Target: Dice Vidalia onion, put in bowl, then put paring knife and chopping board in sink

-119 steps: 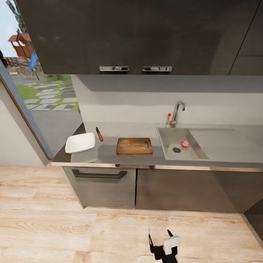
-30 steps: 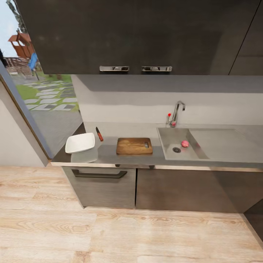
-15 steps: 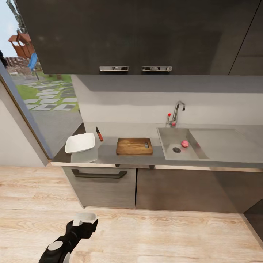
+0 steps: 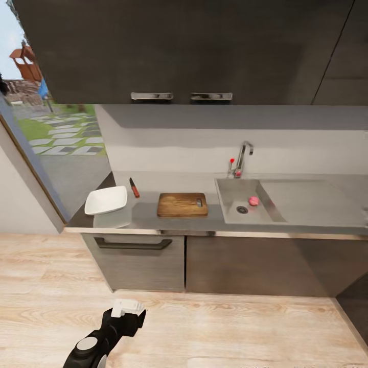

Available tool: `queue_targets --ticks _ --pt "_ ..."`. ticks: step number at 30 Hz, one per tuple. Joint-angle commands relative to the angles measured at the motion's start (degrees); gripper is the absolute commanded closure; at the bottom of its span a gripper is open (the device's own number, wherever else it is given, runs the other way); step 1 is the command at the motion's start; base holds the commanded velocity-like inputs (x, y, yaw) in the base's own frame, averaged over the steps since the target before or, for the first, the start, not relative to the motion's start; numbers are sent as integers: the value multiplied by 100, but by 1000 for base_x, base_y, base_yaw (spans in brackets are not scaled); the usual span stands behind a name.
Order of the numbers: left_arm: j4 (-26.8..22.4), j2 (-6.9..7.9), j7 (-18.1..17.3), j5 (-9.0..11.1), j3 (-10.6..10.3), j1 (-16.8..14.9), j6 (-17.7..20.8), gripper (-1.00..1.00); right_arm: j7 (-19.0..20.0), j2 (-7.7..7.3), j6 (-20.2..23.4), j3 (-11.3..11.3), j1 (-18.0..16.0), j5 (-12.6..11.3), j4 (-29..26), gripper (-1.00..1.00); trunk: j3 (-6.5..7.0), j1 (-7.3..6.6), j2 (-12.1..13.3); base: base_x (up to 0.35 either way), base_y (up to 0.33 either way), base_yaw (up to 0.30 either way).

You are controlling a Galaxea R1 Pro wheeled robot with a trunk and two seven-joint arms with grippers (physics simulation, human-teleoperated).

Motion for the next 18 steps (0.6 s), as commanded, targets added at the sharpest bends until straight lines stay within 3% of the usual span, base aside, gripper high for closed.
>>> queue_targets --ticks 1,9,18 --pt "-8 -1 4 10 -2 -4 34 -100 16 7 -3 -25 1 43 -5 -100 -9 4 -12 0 -280 -129" --pt "-9 -1 4 10 -5 -4 34 -100 43 8 15 -25 1 43 -4 -100 9 4 -12 0 -301 -166" --pt "-8 -1 4 10 -5 -4 35 -100 49 8 20 -20 1 43 -4 -100 14 4 -12 0 -310 -37"
